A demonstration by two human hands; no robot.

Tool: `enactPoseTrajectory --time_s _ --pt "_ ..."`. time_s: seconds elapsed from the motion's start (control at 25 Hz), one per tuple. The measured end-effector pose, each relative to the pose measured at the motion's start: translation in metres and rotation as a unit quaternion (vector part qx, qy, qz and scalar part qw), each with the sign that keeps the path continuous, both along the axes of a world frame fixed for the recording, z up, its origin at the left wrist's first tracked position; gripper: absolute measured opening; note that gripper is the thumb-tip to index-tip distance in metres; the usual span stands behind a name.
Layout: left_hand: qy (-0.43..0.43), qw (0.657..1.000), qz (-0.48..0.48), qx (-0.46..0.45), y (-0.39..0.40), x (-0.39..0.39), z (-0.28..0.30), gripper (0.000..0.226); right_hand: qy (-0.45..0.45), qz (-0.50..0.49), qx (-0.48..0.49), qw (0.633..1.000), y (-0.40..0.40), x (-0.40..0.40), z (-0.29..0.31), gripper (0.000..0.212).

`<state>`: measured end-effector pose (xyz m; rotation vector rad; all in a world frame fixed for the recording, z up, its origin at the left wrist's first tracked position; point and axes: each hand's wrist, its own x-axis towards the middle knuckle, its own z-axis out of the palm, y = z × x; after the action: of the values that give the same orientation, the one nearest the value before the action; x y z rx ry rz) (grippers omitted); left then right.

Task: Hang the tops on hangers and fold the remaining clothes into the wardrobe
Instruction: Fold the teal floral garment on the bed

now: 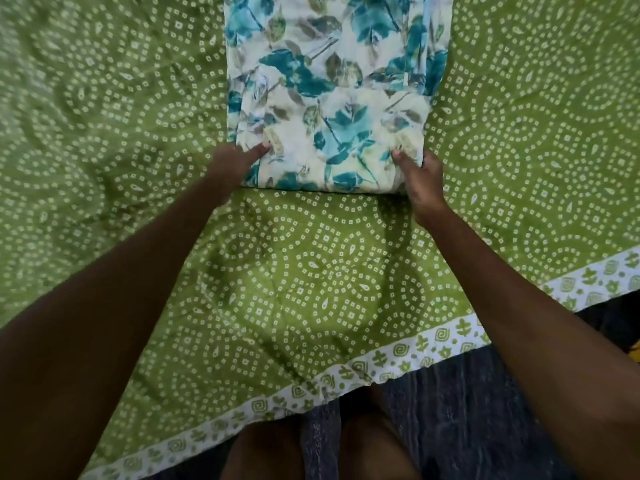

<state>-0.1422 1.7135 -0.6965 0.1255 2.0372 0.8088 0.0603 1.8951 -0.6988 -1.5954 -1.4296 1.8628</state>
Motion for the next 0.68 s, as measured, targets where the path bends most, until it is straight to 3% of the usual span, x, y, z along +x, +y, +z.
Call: enactPoseTrajectory --time_s 0.08,0.2,0.32,0.44,0.52,0.6,0.68 --pt "0.040 0.999 0.031 -0.014 0.001 0.019 0.006 0.049 -0.016 -0.012 0.049 0.999 -0.004 0.001 -0.001 0.022" --pt "0.098 0.992 0.068 -0.042 -0.041 0.054 -0.002 0.040 -0.087 0.005 0.025 0.996 -0.030 0.031 -0.009 0.023" --pt "0.122 0.982 0.096 -0.106 -0.073 0.089 0.001 0.051 -0.192 0.084 0.051 0.976 -0.057 0.061 -0.015 0.032" --pt "0.140 0.979 0.140 -0.044 -0.070 0.089 -0.009 0.052 -0.194 0.056 0.147 0.968 -0.054 0.045 -0.011 0.036" --pt "0.160 0.978 0.134 -0.004 -0.073 0.091 -0.014 0.051 -0.186 0.095 0.223 0.952 -0.054 0.041 -0.013 0.035" --pt "0.168 0.979 0.109 -0.027 -0.079 0.097 -0.015 0.049 -0.223 0.168 0.265 0.923 -0.058 0.050 -0.021 0.038" --pt "0.161 0.981 0.095 -0.047 -0.080 0.094 -0.017 0.043 -0.249 0.178 0.253 0.918 -0.055 0.054 -0.024 0.036"
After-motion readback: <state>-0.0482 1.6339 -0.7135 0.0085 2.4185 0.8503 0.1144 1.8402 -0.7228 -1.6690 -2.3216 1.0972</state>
